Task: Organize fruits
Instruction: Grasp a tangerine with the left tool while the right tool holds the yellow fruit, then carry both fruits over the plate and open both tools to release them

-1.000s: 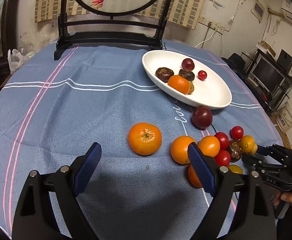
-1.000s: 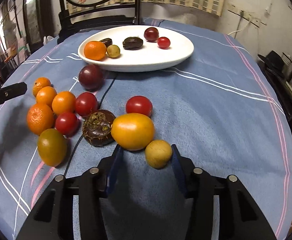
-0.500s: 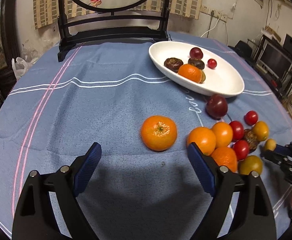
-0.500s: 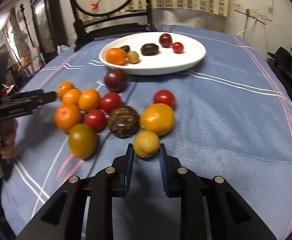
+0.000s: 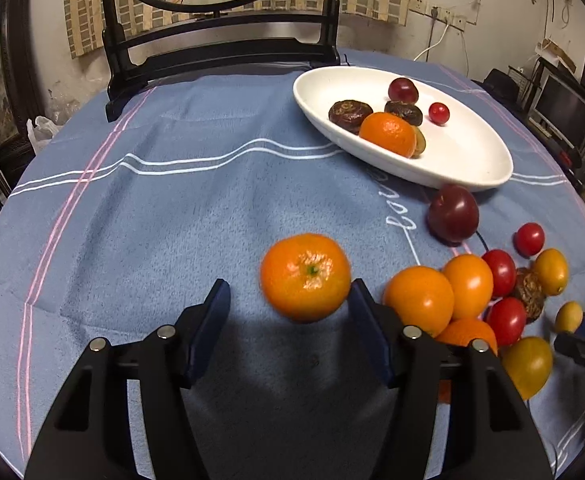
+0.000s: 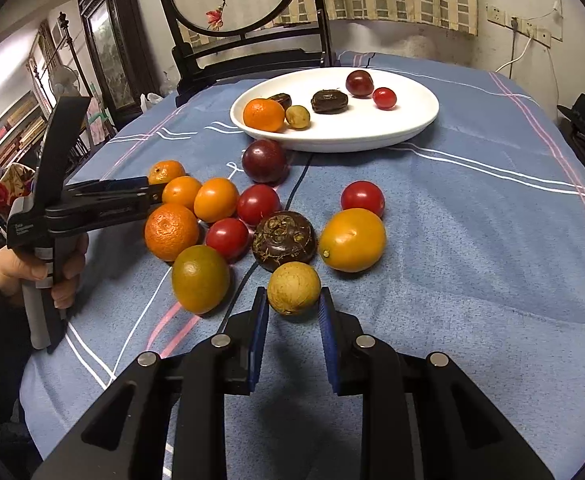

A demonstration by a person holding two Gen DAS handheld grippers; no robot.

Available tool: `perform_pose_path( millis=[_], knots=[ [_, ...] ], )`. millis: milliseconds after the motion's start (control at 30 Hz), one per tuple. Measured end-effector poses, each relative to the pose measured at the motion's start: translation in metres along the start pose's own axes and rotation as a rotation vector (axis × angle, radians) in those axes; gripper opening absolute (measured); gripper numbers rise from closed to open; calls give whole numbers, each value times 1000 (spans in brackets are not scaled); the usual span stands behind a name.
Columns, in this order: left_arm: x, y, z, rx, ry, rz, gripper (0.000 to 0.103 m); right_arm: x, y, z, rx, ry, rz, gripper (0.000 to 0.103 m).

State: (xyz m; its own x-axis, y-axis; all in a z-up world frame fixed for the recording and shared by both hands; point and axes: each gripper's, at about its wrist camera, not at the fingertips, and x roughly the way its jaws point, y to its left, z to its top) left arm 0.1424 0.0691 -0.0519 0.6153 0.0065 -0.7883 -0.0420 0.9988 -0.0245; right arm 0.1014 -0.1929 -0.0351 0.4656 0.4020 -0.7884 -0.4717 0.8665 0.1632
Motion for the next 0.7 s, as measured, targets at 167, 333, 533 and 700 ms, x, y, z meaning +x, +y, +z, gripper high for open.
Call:
perform_pose_path(
  millis=[167,333,533,700],
  knots=[
    [4,-3,6,-5,0,-40,43,1,0,0,2,6,-1,26],
    [-1,-2,5,-28,12,-35,42,-3,3,1,-5,3,-13,25],
    [-40,-10,19,-14,-57,-100,42,-26,13,25,-52,-61,-16,25],
    [-60,-33,53,17,-108,-168,42,-27,20,62,-95,-104,-47,25]
  ],
)
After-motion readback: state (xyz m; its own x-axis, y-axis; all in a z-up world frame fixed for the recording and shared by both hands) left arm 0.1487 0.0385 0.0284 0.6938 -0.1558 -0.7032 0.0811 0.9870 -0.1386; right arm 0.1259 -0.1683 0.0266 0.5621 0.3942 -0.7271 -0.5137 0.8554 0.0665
